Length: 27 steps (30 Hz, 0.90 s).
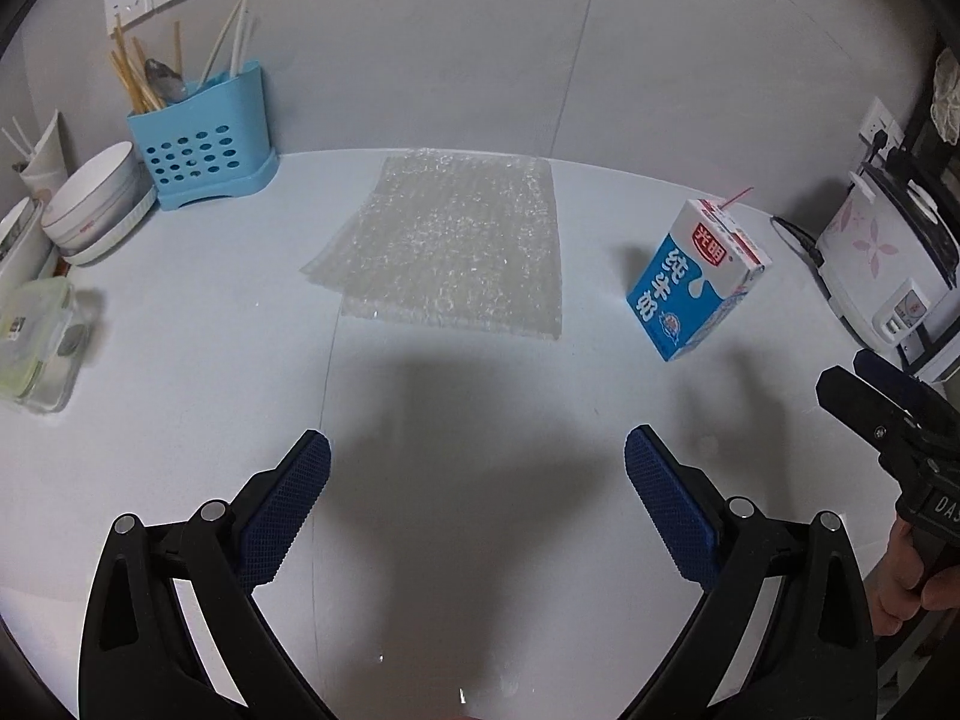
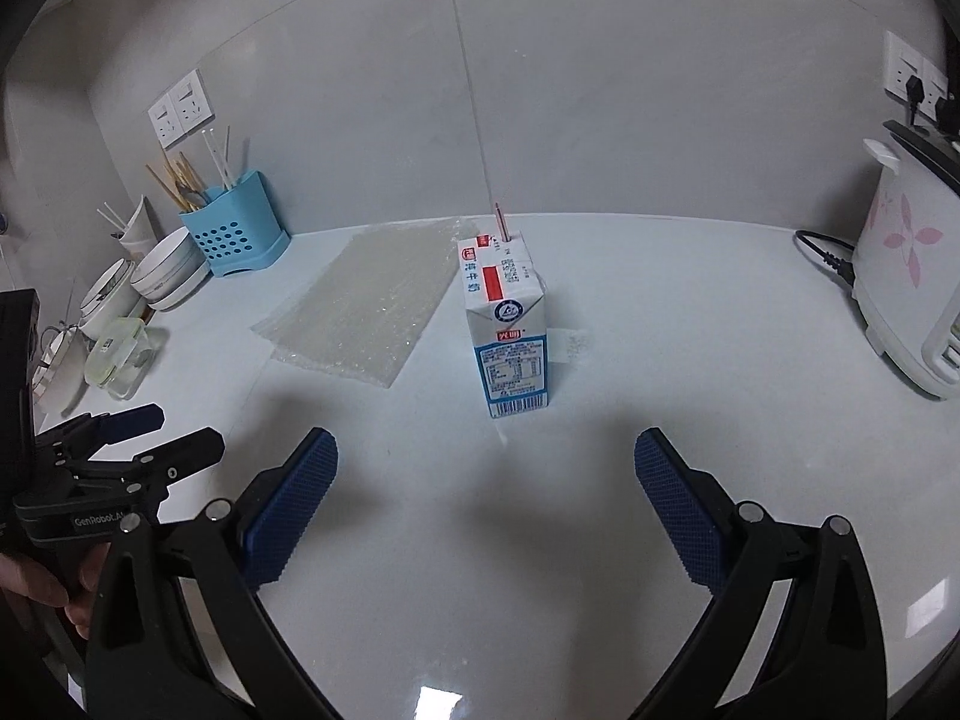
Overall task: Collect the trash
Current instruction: 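Grasp the bubble wrap edge with the left tool while the right tool grasps the milk carton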
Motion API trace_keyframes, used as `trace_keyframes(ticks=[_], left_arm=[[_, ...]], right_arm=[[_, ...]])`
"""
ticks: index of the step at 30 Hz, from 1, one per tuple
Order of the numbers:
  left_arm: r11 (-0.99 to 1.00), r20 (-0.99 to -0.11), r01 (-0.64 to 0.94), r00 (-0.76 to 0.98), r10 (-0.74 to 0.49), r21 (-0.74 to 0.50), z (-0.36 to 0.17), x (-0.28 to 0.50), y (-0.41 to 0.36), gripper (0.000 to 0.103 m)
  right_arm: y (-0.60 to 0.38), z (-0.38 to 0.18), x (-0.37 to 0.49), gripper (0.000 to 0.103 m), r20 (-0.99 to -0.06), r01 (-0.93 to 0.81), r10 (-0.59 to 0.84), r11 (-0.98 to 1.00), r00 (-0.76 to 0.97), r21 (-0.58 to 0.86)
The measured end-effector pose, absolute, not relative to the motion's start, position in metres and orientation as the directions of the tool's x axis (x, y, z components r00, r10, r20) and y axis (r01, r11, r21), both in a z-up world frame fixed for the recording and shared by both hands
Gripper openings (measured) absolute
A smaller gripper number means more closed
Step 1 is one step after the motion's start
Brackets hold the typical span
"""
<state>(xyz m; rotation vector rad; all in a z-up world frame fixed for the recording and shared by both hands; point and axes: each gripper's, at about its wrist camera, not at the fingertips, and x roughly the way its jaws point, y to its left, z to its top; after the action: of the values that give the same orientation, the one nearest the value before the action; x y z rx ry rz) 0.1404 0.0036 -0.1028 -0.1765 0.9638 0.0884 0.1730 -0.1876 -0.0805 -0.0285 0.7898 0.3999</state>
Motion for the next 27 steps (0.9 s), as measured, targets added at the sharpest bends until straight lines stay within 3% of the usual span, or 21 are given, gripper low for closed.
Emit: trace_keyframes(ticks=[15,27], left_arm=[[0.975,-0.888,-0.198,0.46,0.006,-0.096,-0.166,0.273,0.013,0.096],[0.977,-0.912,-0.215,0.403,0.081,-0.009,-0.187,0.301,0.006,0.096]], right_arm=[[-0.165,-0.113,0.247,0.095,-0.717,-0.374,0.323,0.923,0.618,0.094],[-0.163,-0.129,0.262,0.093,-0.737,-0.373,0.331,0.92,0.589,0.116]])
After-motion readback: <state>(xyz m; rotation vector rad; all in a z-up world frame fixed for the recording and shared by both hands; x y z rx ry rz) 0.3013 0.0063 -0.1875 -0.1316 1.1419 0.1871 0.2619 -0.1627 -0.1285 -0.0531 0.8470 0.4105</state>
